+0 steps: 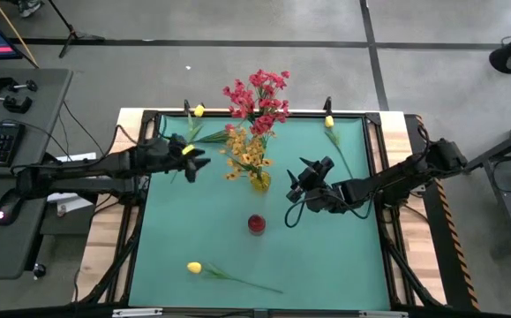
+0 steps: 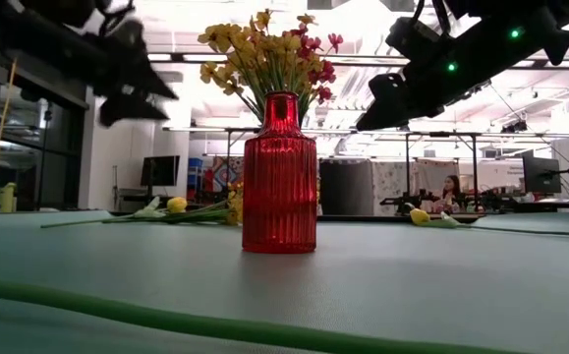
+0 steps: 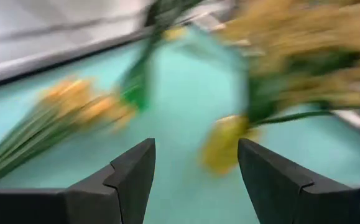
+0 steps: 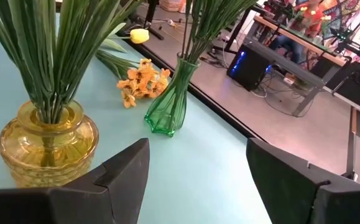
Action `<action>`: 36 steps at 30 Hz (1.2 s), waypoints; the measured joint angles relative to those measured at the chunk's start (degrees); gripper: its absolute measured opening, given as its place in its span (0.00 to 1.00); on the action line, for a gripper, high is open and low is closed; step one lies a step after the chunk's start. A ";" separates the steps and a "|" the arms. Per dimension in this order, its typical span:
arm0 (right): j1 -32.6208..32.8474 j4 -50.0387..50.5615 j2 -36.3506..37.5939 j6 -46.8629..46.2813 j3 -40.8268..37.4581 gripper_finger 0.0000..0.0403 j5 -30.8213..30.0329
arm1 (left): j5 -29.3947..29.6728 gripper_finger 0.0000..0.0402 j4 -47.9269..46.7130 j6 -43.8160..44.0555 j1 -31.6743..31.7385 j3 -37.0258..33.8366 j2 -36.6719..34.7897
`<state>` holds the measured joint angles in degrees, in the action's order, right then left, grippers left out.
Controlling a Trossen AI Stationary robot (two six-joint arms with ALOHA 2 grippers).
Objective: Sort flowers into vase by color
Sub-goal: Put the yellow flowers into the yellow vase
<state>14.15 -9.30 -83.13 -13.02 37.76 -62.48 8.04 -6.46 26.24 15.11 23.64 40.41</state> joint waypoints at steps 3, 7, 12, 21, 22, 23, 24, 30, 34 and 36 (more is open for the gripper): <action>-0.02 -0.02 0.00 0.00 0.00 0.64 0.00 | 4.96 0.54 -8.53 3.12 1.93 2.30 2.39; -0.59 -0.04 0.00 0.01 0.00 0.64 0.07 | 3.32 0.54 -12.91 2.67 5.24 5.42 9.22; -1.96 -0.87 0.00 0.07 0.00 0.64 1.03 | 1.35 0.54 -19.82 -3.45 9.72 12.89 22.11; -5.02 -2.11 0.00 1.51 0.00 0.64 8.06 | 1.33 0.54 -29.59 -14.91 17.98 25.56 43.70; -5.27 -2.12 0.00 1.51 0.00 0.64 8.54 | 1.59 0.54 -29.63 -16.29 18.78 26.55 45.58; -5.48 -2.12 0.00 1.49 0.00 0.64 8.99 | 1.95 0.54 -29.61 -17.49 19.58 27.49 47.34; -5.59 -2.12 0.00 1.39 0.00 0.64 9.52 | 2.28 0.54 -29.63 -18.88 20.35 28.36 49.01; -5.53 -2.11 -0.01 1.47 0.00 0.64 11.77 | 3.94 0.54 -29.19 -30.22 23.68 32.12 55.86; -5.55 -2.12 -0.02 1.49 0.00 0.64 12.11 | 4.85 0.54 -26.98 -35.87 24.85 33.72 57.60; -5.55 -2.12 -0.02 1.49 0.00 0.64 12.13 | 3.98 0.54 -25.69 -38.77 25.51 34.29 57.69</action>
<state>8.60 -11.42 -83.15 -11.53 37.76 -50.35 12.02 -32.15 -12.53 40.62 57.93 98.09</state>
